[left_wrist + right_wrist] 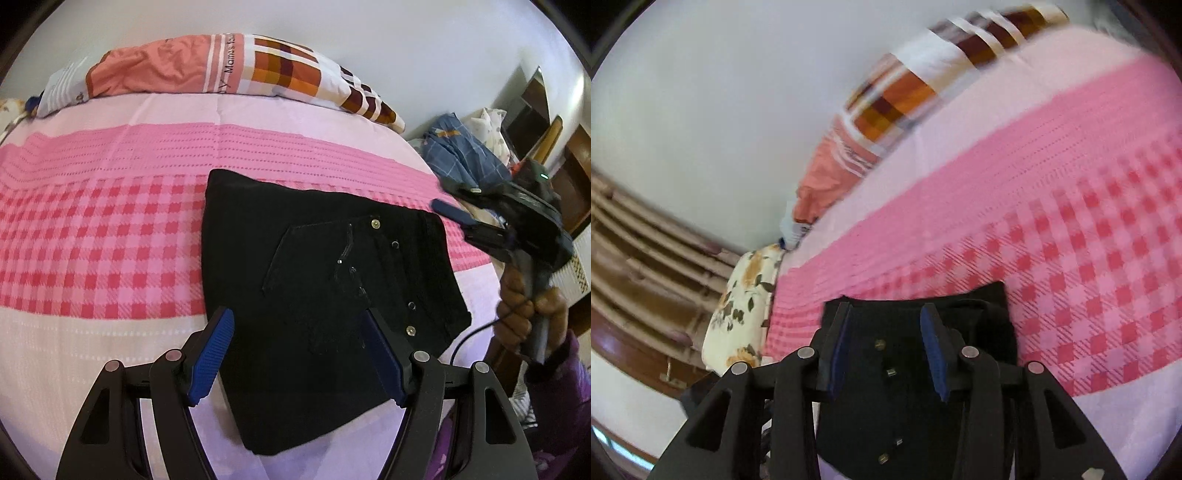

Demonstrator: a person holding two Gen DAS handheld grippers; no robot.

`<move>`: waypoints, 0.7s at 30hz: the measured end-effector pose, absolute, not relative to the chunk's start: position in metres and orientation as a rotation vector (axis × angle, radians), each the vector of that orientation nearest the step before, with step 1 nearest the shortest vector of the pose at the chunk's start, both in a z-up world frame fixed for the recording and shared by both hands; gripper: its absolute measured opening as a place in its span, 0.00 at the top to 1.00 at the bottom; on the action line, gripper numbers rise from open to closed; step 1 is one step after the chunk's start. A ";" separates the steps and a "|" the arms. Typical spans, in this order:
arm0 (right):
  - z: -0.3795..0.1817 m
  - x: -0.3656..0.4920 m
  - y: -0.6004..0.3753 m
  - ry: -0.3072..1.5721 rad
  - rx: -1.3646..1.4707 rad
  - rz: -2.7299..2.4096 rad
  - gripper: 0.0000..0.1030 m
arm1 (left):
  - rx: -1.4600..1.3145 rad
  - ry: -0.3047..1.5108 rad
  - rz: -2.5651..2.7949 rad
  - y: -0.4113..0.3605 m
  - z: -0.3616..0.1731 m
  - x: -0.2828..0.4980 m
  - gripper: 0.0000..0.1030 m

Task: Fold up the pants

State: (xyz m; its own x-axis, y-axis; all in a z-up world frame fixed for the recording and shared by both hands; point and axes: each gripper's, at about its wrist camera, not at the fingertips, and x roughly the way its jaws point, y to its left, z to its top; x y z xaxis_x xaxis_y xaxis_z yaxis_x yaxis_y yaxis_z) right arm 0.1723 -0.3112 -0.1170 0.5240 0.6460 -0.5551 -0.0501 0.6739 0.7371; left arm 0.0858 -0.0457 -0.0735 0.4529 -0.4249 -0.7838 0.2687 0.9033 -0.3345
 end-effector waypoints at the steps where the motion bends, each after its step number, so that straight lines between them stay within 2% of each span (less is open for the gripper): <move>1: -0.124 0.173 -0.315 0.941 0.745 0.444 0.79 | -0.162 1.018 -0.430 -0.047 -0.075 0.087 0.30; 2: -0.130 0.175 -0.318 0.951 0.754 0.424 0.94 | -0.158 1.025 -0.429 -0.049 -0.078 0.089 0.30; 3: -0.138 0.176 -0.322 0.964 0.775 0.407 1.00 | -0.159 1.032 -0.428 -0.049 -0.080 0.090 0.30; 5: -0.149 0.176 -0.331 0.970 0.840 0.412 1.00 | -0.175 1.056 -0.428 -0.048 -0.088 0.094 0.30; 14: -0.149 0.178 -0.310 1.026 0.719 0.408 1.00 | -0.179 1.056 -0.414 -0.044 -0.095 0.095 0.30; 19: -0.118 0.164 -0.293 0.983 0.562 0.400 0.84 | -0.147 1.006 -0.397 -0.042 -0.086 0.093 0.30; 20: -0.111 0.157 -0.289 0.970 0.528 0.393 0.72 | -0.139 0.995 -0.393 -0.041 -0.084 0.093 0.30; 21: -0.107 0.152 -0.288 0.960 0.511 0.388 0.54 | -0.131 0.981 -0.390 -0.041 -0.082 0.092 0.30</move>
State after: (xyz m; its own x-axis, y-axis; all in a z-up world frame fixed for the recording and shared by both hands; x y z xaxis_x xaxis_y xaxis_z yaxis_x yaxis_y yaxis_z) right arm 0.1523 -0.2880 -0.1067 0.5209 0.5267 -0.6717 -0.0883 0.8159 0.5713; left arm 0.0920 -0.0412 -0.0817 0.4931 -0.3783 -0.7834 0.2619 0.9233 -0.2811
